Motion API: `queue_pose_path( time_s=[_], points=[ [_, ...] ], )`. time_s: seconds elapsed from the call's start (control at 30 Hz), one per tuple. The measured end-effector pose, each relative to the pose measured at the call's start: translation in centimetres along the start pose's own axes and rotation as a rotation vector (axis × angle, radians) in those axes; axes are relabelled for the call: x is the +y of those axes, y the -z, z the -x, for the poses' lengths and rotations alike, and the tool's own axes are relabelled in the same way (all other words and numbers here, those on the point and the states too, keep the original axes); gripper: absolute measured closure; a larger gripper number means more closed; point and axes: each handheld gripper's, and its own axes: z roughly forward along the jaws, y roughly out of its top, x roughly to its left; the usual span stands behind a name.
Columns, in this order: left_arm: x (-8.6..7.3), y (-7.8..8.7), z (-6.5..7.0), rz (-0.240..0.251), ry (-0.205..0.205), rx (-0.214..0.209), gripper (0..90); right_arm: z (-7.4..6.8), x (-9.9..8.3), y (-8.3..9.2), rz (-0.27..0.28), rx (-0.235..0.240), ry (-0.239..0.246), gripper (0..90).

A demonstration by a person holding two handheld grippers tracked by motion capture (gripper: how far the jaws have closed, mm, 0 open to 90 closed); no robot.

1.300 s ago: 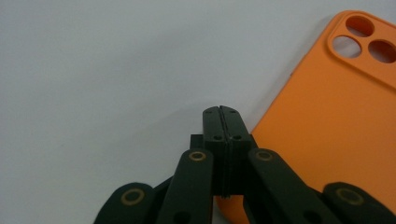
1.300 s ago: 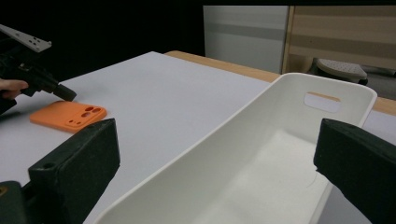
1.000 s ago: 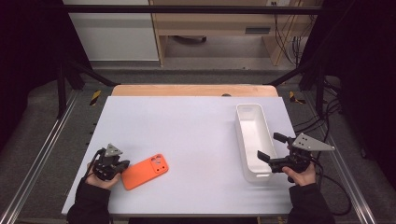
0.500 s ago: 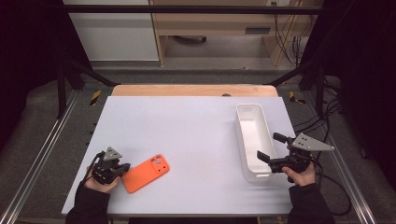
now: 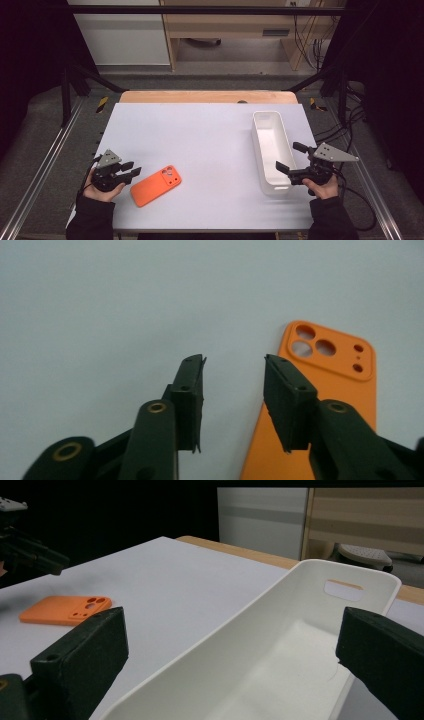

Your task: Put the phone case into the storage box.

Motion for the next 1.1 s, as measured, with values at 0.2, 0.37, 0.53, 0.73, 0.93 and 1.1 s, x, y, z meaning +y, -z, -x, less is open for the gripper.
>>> queue_pose_path(
  time_s=[0.2, 0.37, 0.53, 0.73, 0.93, 1.1],
  points=[
    [1.4, 1.3, -0.1, 0.092, -0.006, -0.043, 38.5, 0.0, 0.0, 0.0, 0.001, -0.001, 0.0, 0.8],
    [2.7, 1.9, 0.1, 0.139, -0.024, -0.073, 27.9, -0.1, 0.0, -0.1, -0.002, 0.001, 0.0, 0.8],
    [3.7, 2.1, 0.5, 0.154, -0.043, -0.083, 12.7, -0.1, -0.1, -0.1, -0.003, 0.001, 0.002, 0.8],
    [5.2, 2.2, 1.4, 0.145, -0.097, -0.102, 1.2, 0.0, -0.1, -0.1, -0.004, 0.002, 0.002, 0.8],
    [5.9, 1.7, 2.2, 0.133, -0.143, -0.128, 0.0, 0.0, 0.0, -0.1, -0.003, 0.0, 0.001, 0.8],
    [5.7, 1.3, 2.7, 0.098, -0.167, -0.137, 0.0, 0.0, 0.0, 0.0, 0.001, 0.0, 0.0, 0.8]
  ],
)
